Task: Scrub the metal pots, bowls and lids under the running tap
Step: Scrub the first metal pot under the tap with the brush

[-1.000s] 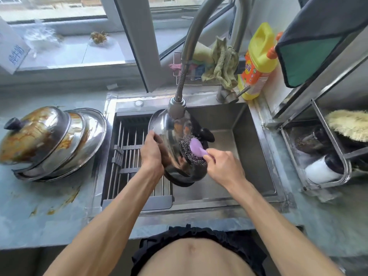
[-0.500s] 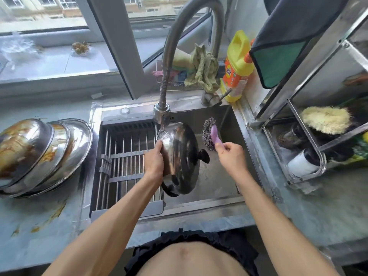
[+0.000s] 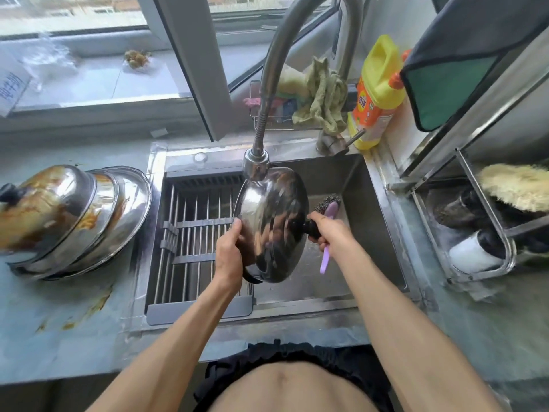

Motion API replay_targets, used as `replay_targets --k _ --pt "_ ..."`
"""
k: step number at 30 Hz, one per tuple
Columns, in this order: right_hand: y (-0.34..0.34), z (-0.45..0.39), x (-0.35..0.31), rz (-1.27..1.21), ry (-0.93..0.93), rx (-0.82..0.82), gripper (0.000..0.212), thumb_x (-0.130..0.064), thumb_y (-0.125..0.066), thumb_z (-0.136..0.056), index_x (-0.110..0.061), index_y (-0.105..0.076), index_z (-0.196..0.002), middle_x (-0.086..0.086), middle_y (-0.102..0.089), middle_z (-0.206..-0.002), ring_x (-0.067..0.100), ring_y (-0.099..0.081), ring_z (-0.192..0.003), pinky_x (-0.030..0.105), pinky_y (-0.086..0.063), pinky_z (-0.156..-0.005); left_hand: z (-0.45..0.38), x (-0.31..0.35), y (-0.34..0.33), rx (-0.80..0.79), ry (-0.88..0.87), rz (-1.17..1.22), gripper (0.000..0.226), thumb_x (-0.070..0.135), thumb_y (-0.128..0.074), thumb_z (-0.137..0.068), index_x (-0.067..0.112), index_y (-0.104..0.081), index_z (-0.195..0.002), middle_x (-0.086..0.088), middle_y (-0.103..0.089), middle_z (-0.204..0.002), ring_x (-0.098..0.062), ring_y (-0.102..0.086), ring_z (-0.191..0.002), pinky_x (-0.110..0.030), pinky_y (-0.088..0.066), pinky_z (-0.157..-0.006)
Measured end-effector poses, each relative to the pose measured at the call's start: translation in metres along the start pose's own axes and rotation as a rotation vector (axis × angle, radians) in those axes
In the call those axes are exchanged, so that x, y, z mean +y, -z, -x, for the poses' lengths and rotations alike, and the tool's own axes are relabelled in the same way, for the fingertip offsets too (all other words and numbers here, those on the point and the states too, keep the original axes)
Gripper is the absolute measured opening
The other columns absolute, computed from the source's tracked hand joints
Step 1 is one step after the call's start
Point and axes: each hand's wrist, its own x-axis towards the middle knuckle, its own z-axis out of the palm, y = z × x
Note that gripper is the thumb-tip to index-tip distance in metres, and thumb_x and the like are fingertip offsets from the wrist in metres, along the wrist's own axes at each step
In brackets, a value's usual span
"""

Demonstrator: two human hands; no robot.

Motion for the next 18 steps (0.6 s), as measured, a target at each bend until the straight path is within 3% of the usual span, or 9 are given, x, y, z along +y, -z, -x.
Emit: replay_targets --k 3,6,10,12,14,16,18 --pt "0.0 0.003 -0.001 -0.024 0.049 0.004 0.038 -0.038 -0.067 -0.085 -0.006 -0.062 -0.105 0.005 -0.05 -0.054 0.01 -0.03 -0.032 0.016 -0.034 -0.038 -0.002 0.005 0.013 -0.121 -0.037 -0.147 0.066 0.049 -0.044 -0.1 -0.013 -0.065 -0.093 -0.03 -0.071 -0.096 -0.038 -0.069 -0.091 -0.054 -0.048 -0.101" --pt "0.003 -0.002 0.004 -0.011 0.119 0.006 0.037 -0.035 -0.071 -0.082 -0.006 -0.057 -0.102 -0.003 -0.039 -0.041 0.012 -0.03 -0.034 0.021 -0.03 -0.039 -0.009 0.023 0.019 -0.169 -0.081 -0.277 0.062 0.05 -0.038 -0.104 0.01 -0.073 -0.074 -0.015 -0.075 -0.082 -0.025 -0.071 -0.078 -0.049 -0.051 -0.091" --pt "0.007 -0.002 0.01 0.123 0.261 0.019 0.06 -0.044 -0.077 -0.069 -0.006 -0.054 -0.11 0.002 -0.056 -0.072 0.015 -0.046 -0.051 0.028 -0.038 -0.052 -0.029 0.056 0.008 -0.119 -0.069 -0.273 0.055 0.045 -0.037 -0.108 0.016 -0.065 -0.071 0.003 -0.07 -0.064 -0.005 -0.062 -0.054 -0.035 -0.043 -0.07" --pt "0.009 0.001 0.011 0.173 0.317 0.016 0.072 -0.047 -0.078 -0.067 -0.008 -0.052 -0.121 0.005 -0.063 -0.102 0.022 -0.062 -0.083 0.037 -0.052 -0.076 -0.04 0.065 -0.001 -0.096 -0.045 -0.3 0.053 0.042 -0.041 -0.108 0.018 -0.062 -0.067 0.009 -0.062 -0.055 -0.003 -0.055 -0.048 -0.032 -0.04 -0.066" --pt "0.011 0.004 0.013 0.193 0.363 0.005 0.075 -0.048 -0.079 -0.065 -0.012 -0.051 -0.125 0.005 -0.063 -0.12 0.025 -0.061 -0.108 0.044 -0.049 -0.097 -0.048 0.066 -0.008 -0.084 -0.026 -0.317 0.047 0.039 -0.048 -0.105 0.017 -0.065 -0.067 0.002 -0.063 -0.062 -0.011 -0.058 -0.058 -0.035 -0.043 -0.07" --pt "0.017 0.006 0.013 0.209 0.389 0.014 0.064 -0.045 -0.08 -0.069 -0.012 -0.054 -0.118 0.005 -0.064 -0.116 0.024 -0.061 -0.105 0.041 -0.049 -0.095 -0.051 0.059 -0.015 -0.077 0.015 -0.274 0.04 0.031 -0.055 -0.101 0.019 -0.063 -0.063 -0.002 -0.062 -0.065 -0.02 -0.058 -0.068 -0.038 -0.044 -0.075" --pt "0.024 0.006 0.011 0.223 0.37 0.058 0.048 -0.045 -0.075 -0.079 -0.011 -0.058 -0.108 0.007 -0.066 -0.105 0.025 -0.062 -0.094 0.035 -0.048 -0.083 -0.05 0.048 -0.021 -0.09 0.04 -0.234 0.037 0.031 -0.059 -0.096 0.021 -0.06 -0.06 0.0 -0.06 -0.064 -0.021 -0.055 -0.07 -0.039 -0.044 -0.076"
